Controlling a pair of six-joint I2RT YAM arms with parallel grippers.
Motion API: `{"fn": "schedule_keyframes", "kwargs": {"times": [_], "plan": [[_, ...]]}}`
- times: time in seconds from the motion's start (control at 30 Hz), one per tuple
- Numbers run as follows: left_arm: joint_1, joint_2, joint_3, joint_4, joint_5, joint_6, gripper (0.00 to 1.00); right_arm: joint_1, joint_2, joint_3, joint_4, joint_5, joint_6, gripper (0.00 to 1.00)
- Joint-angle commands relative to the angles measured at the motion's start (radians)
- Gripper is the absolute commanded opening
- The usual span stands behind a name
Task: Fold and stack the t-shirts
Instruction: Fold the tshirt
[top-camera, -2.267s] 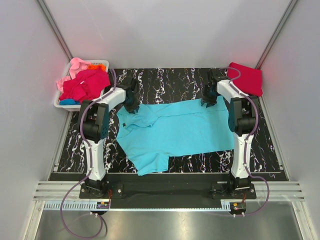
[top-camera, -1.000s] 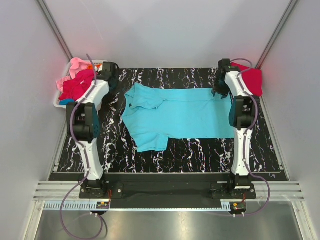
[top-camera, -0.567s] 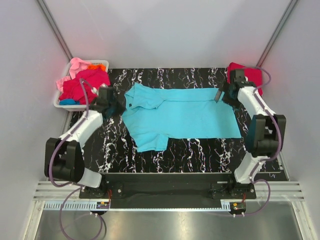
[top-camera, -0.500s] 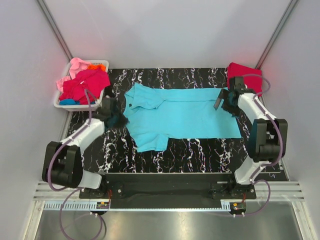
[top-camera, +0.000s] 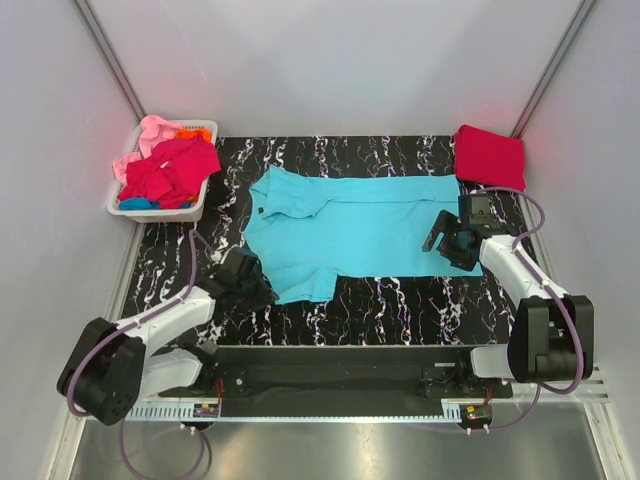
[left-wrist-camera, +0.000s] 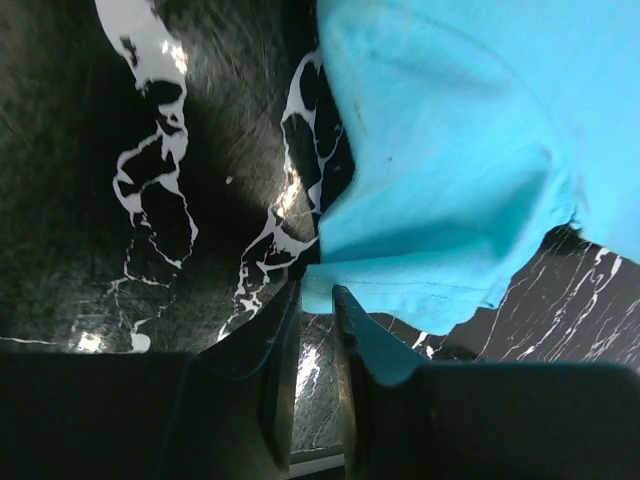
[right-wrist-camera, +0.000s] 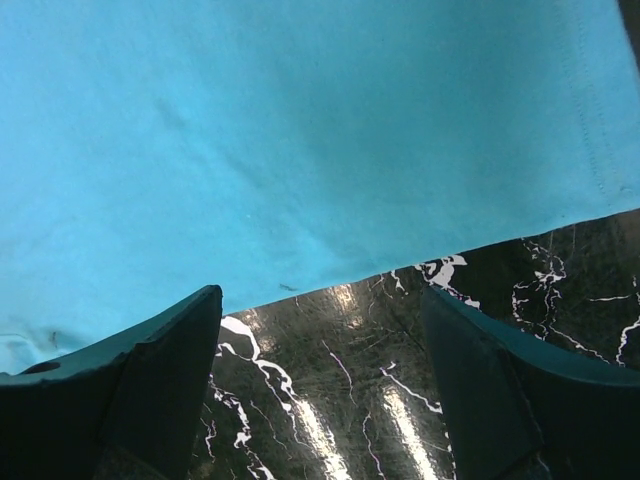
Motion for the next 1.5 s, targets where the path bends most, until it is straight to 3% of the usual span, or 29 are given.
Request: {"fn": "schedule_keyframes", "kwargs": {"times": [0.0, 0.27, 0.37, 0.47, 0.5, 0.63, 0.83, 1.03, 1.23, 1.47], "plan": [[-0.029, 0.024, 0.010, 0.026, -0.015, -0.074, 0.24, 0.006, 0.003, -0.011, 0.049, -0.042, 0.018, 0.87], [-0.080, 0.055, 0.021, 0.002, -0.076, -0.119, 0.46, 0.009, 0.019, -0.014, 0.058, -0.050, 0.016, 0.86], [-0.083, 0.089, 0.036, -0.001, -0.093, -0.113, 0.47, 0.009, 0.022, -0.011, 0.060, -0.055, 0.018, 0.86], [-0.086, 0.110, 0.055, -0.001, -0.096, -0.108, 0.39, 0.009, 0.020, -0.014, 0.058, -0.046, 0.018, 0.85], [-0.087, 0.112, 0.059, -0.004, -0.096, -0.108, 0.27, 0.007, 0.020, -0.014, 0.058, -0.042, 0.018, 0.85], [-0.101, 0.078, 0.079, -0.062, -0.116, -0.111, 0.00, 0.009, 0.022, -0.018, 0.057, -0.038, 0.020, 0.84], [-0.150, -0.023, 0.107, -0.166, -0.185, -0.112, 0.01, 0.009, 0.046, -0.012, 0.058, -0.033, 0.020, 0.83], [-0.204, -0.100, 0.098, -0.194, -0.202, -0.120, 0.08, 0.009, 0.045, -0.020, 0.058, -0.021, 0.021, 0.83], [-0.235, -0.104, 0.101, -0.224, -0.234, -0.138, 0.00, 0.007, 0.013, -0.026, 0.051, -0.003, 0.024, 0.83], [-0.268, -0.155, 0.127, -0.298, -0.322, -0.169, 0.00, 0.007, -0.075, -0.073, 0.018, 0.246, 0.098, 0.85]]}}
